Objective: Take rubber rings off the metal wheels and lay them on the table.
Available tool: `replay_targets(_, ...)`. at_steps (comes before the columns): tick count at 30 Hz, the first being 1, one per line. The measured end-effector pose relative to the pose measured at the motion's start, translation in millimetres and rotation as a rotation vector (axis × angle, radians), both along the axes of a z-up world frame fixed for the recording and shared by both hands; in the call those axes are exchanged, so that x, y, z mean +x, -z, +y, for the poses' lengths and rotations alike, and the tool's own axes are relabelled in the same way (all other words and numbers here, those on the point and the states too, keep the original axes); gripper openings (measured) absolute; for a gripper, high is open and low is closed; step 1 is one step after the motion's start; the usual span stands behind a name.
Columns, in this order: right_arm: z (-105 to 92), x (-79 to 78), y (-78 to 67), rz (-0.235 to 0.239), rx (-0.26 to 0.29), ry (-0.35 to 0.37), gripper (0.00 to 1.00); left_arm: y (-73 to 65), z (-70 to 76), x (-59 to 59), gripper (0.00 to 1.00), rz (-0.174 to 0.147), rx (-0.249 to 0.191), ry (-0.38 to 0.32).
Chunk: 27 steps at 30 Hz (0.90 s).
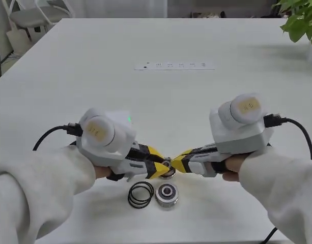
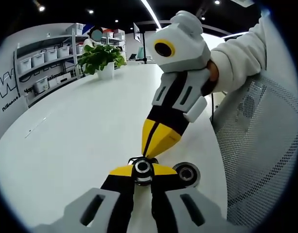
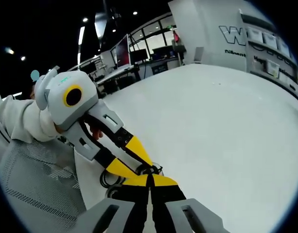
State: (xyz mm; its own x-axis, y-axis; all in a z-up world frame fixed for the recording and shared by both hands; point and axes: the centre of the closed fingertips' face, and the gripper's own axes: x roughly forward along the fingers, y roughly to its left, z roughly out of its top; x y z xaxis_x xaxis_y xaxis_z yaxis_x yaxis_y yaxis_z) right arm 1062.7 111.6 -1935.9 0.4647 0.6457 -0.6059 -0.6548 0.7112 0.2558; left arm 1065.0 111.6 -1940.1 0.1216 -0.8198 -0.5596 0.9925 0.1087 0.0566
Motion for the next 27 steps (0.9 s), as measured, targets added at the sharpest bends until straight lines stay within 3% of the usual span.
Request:
replay_targets(5, 2.2, 1.0, -3.4, -0.008, 0.022, 0.000, 0.00, 0.0, 0.0, 0.4, 0.07, 0.002, -0.001, -0.002)
replay_targets(7, 11.2, 2.7, -14.4, -0.022, 0.100, 0.002, 0.00, -0.1, -0.1, 0.5, 0.07, 0.002, -0.002, -0.003)
replay_targets(9, 7.4, 3.3, -11.9, -0.016, 0.070, 0.008, 0.00, -0.1, -0.1, 0.6, 0.07, 0.004, -0.002, -0.009)
replay_targets(16, 2.7, 1.8, -6.4, 0.012, 0.069, 0.030, 0.00, -0.1, -0.5, 0.8, 0.07, 0.011, -0.004, -0.021)
replay_targets(20, 1.3, 1.8, -5.1, 0.012, 0.060, 0.036, 0.00, -1.8, 0.9, -0.2, 0.08, 0.012, 0.022, -0.012)
replay_targets(27, -1.6, 3.4, -8.2, 0.012, 0.075, 0.062, 0.00, -21.3, 3.8, -3.2, 0.22, 0.043, -0.012, 0.005)
